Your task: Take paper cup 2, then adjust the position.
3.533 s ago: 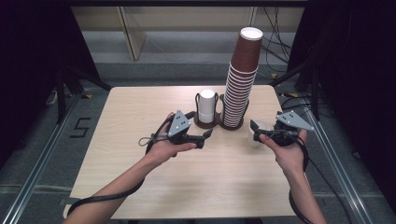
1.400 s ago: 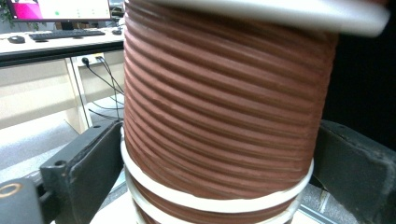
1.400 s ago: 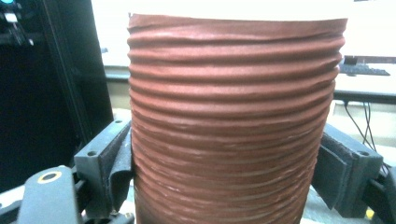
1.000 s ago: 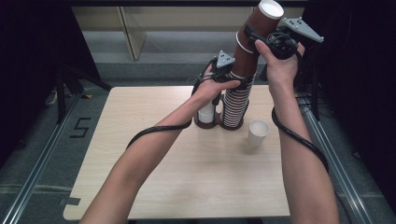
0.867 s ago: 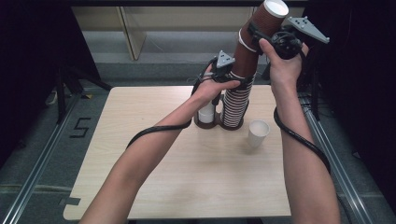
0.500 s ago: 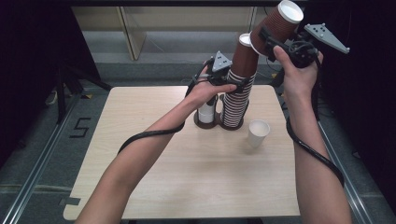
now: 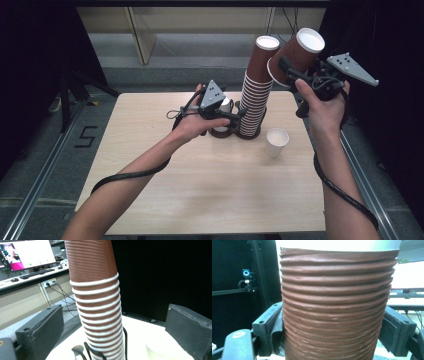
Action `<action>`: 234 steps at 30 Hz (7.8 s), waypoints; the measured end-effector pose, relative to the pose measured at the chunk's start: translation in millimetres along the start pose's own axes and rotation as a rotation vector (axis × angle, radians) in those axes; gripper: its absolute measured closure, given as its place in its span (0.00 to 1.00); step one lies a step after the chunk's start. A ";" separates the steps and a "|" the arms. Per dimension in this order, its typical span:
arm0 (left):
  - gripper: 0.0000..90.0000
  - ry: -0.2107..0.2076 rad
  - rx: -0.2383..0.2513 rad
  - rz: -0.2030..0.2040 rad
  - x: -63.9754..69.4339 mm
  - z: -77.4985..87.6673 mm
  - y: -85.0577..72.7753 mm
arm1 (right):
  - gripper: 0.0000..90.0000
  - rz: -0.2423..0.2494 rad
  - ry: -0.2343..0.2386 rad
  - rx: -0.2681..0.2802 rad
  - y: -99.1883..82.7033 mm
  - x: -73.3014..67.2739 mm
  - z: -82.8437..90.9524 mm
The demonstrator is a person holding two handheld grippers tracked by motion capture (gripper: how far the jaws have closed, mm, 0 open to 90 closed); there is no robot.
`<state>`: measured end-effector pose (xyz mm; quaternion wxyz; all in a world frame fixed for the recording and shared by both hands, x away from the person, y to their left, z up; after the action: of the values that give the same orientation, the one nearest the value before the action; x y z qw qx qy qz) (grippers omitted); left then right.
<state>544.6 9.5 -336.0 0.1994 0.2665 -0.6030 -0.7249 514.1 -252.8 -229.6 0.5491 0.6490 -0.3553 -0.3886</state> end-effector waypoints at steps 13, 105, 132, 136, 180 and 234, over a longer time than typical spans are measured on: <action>0.03 -0.015 0.009 -0.007 20.2 38.8 -21.4 | 0.20 0.023 0.065 -0.025 -35.5 -28.9 17.5; 0.00 -0.161 -0.098 -0.015 94.5 52.0 -132.0 | 0.19 -0.628 0.176 -0.436 -238.3 -72.9 54.1; 0.14 -0.162 -0.068 0.044 87.3 53.9 -120.7 | 0.02 -0.598 0.250 -0.442 -237.5 -83.5 51.7; 0.14 -0.158 -0.076 0.031 83.8 55.4 -120.2 | 0.00 -0.596 0.253 -0.439 -235.8 -83.3 51.6; 0.15 -0.469 -0.628 -0.562 75.9 101.7 -118.0 | 0.09 0.595 0.732 -0.916 -221.3 -88.5 55.0; 0.00 -0.477 -0.631 -0.579 66.9 101.0 -107.3 | 0.25 0.718 0.839 -0.858 -232.8 -100.9 46.1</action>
<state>432.6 67.0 -437.9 -0.0831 0.1764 -0.2841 -0.9388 435.9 -149.6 -452.7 0.9421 0.3126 -0.1209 -0.0059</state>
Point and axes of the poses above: each handheld gripper's, and its own axes: z roughly backward along the jaws, y roughly out of its top, x roughly to its right, the point moved 1 cm from there along -z, roughly forward along the jaws, and after that the axes turned 1 degree about -z, right-handed, at the moved point
